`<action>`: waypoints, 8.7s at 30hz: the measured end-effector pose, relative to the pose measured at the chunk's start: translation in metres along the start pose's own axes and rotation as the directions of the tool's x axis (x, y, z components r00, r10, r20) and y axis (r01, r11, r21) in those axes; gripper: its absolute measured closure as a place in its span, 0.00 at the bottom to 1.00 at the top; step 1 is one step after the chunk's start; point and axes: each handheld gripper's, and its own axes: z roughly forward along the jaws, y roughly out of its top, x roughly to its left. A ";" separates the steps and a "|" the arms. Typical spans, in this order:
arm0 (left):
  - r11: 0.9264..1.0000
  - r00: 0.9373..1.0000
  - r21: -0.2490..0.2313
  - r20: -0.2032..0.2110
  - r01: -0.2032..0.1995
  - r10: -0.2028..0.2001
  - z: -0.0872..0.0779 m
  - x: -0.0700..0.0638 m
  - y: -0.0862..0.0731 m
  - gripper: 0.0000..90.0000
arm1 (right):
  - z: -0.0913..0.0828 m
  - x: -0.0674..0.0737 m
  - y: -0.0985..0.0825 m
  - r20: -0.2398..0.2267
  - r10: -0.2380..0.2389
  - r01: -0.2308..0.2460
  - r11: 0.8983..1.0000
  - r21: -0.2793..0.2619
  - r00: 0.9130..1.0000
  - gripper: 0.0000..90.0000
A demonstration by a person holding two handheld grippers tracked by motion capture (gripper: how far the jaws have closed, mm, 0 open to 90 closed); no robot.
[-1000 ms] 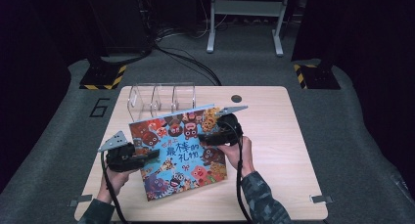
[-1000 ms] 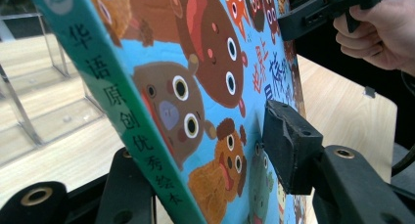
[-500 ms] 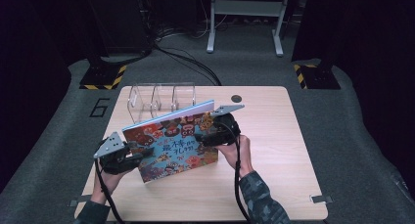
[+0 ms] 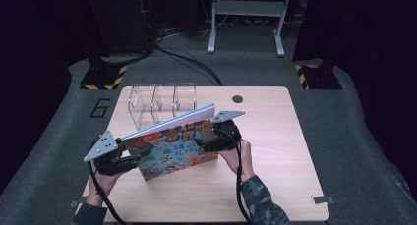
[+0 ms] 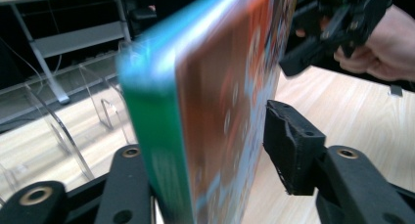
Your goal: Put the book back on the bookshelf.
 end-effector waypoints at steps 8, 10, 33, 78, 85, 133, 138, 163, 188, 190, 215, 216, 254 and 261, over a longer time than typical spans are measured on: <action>0.998 0.997 -0.001 0.042 -0.068 0.068 -0.006 0.001 0.001 0.73 | -0.018 -0.009 -0.005 0.007 0.000 0.000 0.999 -0.049 1.000 0.20; 0.997 0.996 0.000 0.054 -0.077 0.077 -0.007 0.002 0.001 0.75 | -0.021 -0.011 -0.005 0.022 0.003 -0.002 0.998 -0.060 1.000 0.17; 0.993 0.979 0.115 0.197 0.028 -0.050 0.019 0.005 -0.006 0.72 | -0.008 -0.009 -0.008 0.016 0.015 -0.014 0.998 -0.060 1.000 0.23; 0.981 0.986 0.179 0.158 -0.078 0.049 0.002 -0.002 0.043 0.90 | -0.028 -0.120 -0.181 0.456 0.258 -0.305 0.952 0.030 0.852 0.15; 0.981 0.992 0.188 0.121 -0.049 0.026 -0.005 0.009 0.059 0.90 | -0.028 -0.119 -0.181 0.452 0.275 -0.316 0.949 0.016 0.848 0.16; 0.982 0.957 0.103 -0.261 0.158 -0.126 -0.079 0.080 0.080 0.90 | -0.025 -0.118 -0.181 0.488 0.248 -0.300 0.953 0.031 0.837 0.13; 0.981 0.950 0.084 -0.276 0.174 -0.145 -0.081 0.087 0.081 0.90 | -0.025 -0.118 -0.181 0.489 0.248 -0.301 0.953 0.030 0.836 0.13; 0.978 0.921 0.023 -0.341 0.207 -0.187 -0.080 0.108 0.086 0.90 | -0.025 -0.118 -0.181 0.496 0.252 -0.305 0.952 0.028 0.831 0.14; 0.963 0.874 -0.071 -0.408 0.259 -0.266 -0.055 0.116 0.079 0.90 | -0.026 -0.118 -0.181 0.497 0.247 -0.302 0.953 0.032 0.832 0.15; 0.964 0.868 -0.091 -0.421 0.249 -0.264 -0.053 0.115 0.079 0.90 | -0.026 -0.118 -0.181 0.496 0.248 -0.303 0.952 0.032 0.832 0.15; 0.955 0.862 -0.234 -0.427 0.184 -0.271 -0.006 0.110 0.058 0.90 | -0.026 -0.118 -0.181 0.496 0.245 -0.300 0.953 0.032 0.833 0.15; 0.955 0.862 -0.237 -0.429 0.181 -0.269 -0.004 0.109 0.057 0.90 | -0.026 -0.118 -0.181 0.495 0.241 -0.296 0.955 0.034 0.835 0.15; 0.910 0.838 -0.403 -0.462 0.095 -0.292 0.023 0.109 -0.005 0.90 | -0.025 -0.118 -0.180 0.497 0.247 -0.299 0.954 0.026 0.832 0.15; 0.910 0.830 -0.396 -0.460 0.125 -0.314 0.029 0.118 -0.010 0.90 | -0.024 -0.118 -0.180 0.500 0.246 -0.297 0.955 0.023 0.830 0.15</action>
